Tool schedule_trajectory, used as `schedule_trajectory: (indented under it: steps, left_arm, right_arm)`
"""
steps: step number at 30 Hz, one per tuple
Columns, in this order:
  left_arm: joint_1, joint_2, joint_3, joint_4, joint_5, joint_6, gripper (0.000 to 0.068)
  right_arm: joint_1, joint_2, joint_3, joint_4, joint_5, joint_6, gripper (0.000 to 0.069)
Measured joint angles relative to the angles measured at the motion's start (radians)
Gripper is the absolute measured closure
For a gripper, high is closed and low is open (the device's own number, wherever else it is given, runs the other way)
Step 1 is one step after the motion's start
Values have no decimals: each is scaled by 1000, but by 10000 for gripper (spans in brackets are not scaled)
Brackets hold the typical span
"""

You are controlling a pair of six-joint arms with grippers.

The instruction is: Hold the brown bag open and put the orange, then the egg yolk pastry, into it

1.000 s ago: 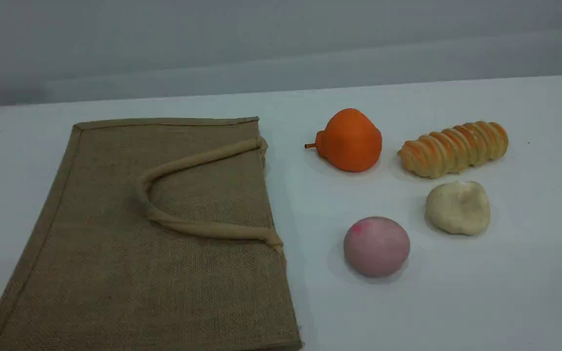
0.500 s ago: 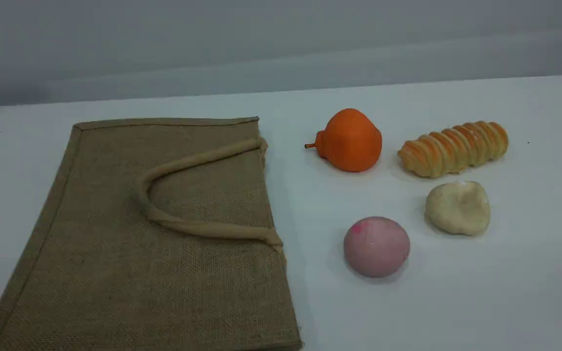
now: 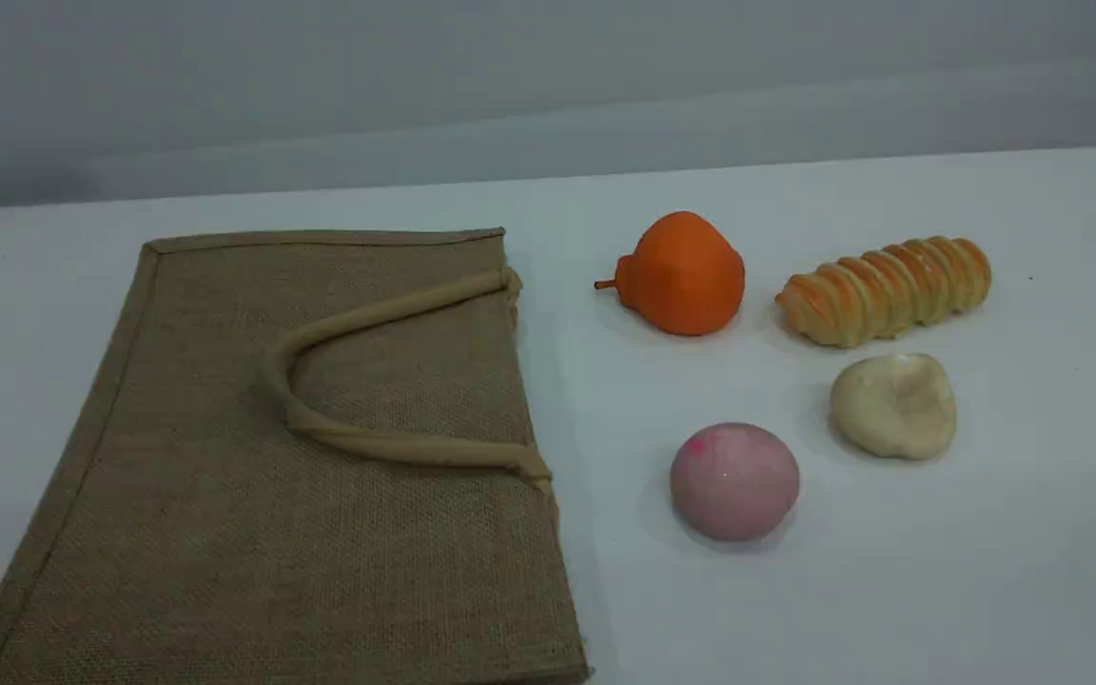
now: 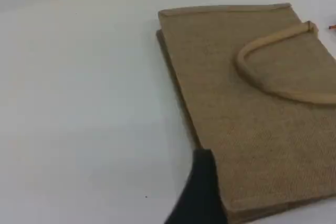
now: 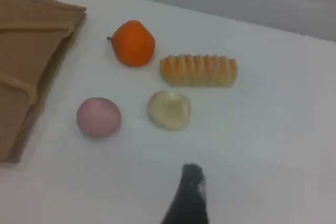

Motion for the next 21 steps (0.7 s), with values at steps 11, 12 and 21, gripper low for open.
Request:
schedule_trajectory:
  steps: [11, 12, 21]
  left_arm:
    - [-13, 18, -10, 3, -17, -67, 112]
    - [-13, 33, -18, 3, -24, -79, 112]
    - [-13, 318, -159, 8, -170, -81, 112]
  right_arm:
    - [0, 17, -10, 29, -20, 61, 109]
    - [0, 38, -19, 33, -29, 63, 109]
    - [0, 302, -181, 59, -137, 76, 109]
